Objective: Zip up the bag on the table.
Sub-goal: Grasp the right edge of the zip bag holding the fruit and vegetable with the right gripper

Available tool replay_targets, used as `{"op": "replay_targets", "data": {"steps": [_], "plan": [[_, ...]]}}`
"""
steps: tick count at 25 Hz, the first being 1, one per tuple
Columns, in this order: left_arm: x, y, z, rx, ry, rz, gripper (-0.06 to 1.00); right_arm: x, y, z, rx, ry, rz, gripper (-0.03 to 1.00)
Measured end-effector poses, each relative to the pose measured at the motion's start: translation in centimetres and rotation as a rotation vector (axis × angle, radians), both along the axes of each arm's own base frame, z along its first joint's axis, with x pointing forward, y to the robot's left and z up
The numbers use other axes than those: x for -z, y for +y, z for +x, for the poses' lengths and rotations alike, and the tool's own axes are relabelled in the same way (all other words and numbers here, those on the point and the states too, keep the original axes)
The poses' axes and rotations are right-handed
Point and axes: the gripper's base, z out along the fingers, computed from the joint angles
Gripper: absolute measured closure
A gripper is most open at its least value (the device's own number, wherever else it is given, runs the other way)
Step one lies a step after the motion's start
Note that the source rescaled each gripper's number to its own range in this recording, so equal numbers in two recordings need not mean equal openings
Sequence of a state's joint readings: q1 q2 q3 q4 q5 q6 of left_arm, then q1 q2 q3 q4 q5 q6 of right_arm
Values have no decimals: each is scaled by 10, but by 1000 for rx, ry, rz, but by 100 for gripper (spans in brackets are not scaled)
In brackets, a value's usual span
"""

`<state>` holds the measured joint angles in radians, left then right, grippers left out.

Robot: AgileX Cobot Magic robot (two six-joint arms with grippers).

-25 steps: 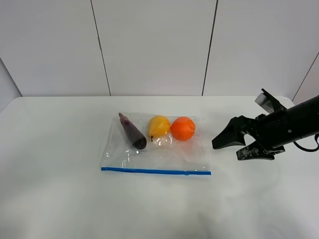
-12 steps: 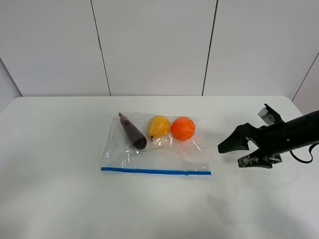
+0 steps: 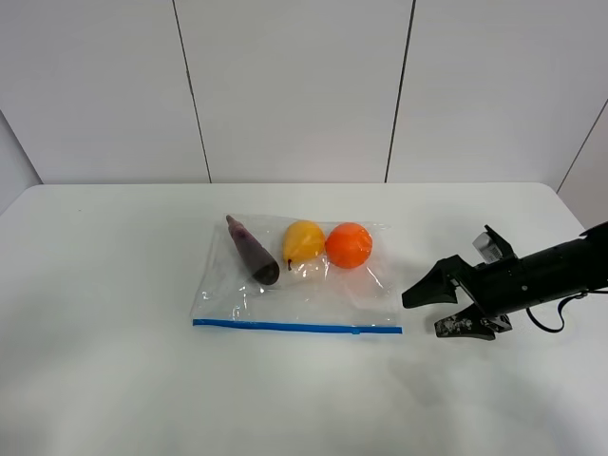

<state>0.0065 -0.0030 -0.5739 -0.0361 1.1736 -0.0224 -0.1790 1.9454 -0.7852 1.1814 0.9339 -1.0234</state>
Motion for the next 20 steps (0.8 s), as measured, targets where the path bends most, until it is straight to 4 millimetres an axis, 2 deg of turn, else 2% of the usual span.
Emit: {"op": "replay_targets", "data": {"steps": [4,13,20], "plan": [[0,0,0,0,0,0,-5,9,1,1,16,24,17,0],[0,0,0,0,-2,0,-5,15,3,2,32,37,40,3],[0,0,0,0,-2,0,-5,10,34,14,-89,-5,-23,4]]}}
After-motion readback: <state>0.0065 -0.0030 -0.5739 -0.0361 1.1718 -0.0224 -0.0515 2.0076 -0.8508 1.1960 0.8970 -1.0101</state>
